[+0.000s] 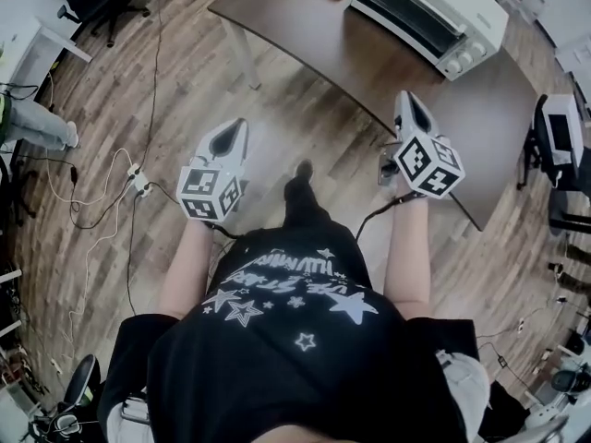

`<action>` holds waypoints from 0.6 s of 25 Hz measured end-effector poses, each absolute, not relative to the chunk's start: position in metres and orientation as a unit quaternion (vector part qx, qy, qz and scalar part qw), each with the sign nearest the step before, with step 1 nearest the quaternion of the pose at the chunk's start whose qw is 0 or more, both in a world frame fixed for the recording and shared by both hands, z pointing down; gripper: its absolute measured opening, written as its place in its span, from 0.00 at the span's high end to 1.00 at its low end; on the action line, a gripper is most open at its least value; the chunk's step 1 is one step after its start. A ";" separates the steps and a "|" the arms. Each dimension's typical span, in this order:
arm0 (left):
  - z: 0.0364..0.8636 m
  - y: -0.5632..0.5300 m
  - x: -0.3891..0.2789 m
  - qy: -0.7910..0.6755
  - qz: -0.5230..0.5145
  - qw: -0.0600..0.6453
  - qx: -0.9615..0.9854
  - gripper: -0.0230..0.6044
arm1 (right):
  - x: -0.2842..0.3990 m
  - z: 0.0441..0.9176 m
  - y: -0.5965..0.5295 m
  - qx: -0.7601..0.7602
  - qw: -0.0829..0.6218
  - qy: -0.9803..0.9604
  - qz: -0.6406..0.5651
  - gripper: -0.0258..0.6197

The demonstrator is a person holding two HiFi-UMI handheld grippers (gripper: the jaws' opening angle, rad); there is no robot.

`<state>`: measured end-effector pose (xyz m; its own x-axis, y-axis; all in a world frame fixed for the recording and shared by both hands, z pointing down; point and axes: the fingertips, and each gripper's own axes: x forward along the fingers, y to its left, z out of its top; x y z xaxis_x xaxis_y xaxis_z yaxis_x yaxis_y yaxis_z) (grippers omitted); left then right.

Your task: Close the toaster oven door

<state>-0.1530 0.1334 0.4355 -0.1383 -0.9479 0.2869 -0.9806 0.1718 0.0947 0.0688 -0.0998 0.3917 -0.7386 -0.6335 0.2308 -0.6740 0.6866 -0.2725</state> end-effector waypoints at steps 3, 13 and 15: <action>0.444 0.166 -0.144 -0.754 0.052 0.155 0.636 0.95 | 0.076 0.399 -0.065 0.346 0.072 -0.918 0.177 0.96; 0.441 0.216 -0.106 -0.747 0.047 0.145 0.647 0.95 | 0.119 0.405 0.008 0.348 0.086 -0.919 0.166 0.96; 0.442 0.220 -0.100 -0.746 0.046 0.143 0.648 0.95 | 0.126 0.406 0.016 0.346 0.085 -0.920 0.161 0.96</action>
<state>-0.1005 0.2195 0.4418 -0.1184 -0.9550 0.2721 -0.9810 0.1550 0.1171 0.1256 0.0155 0.4062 -0.7460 -0.6092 0.2690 -0.6644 0.7085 -0.2380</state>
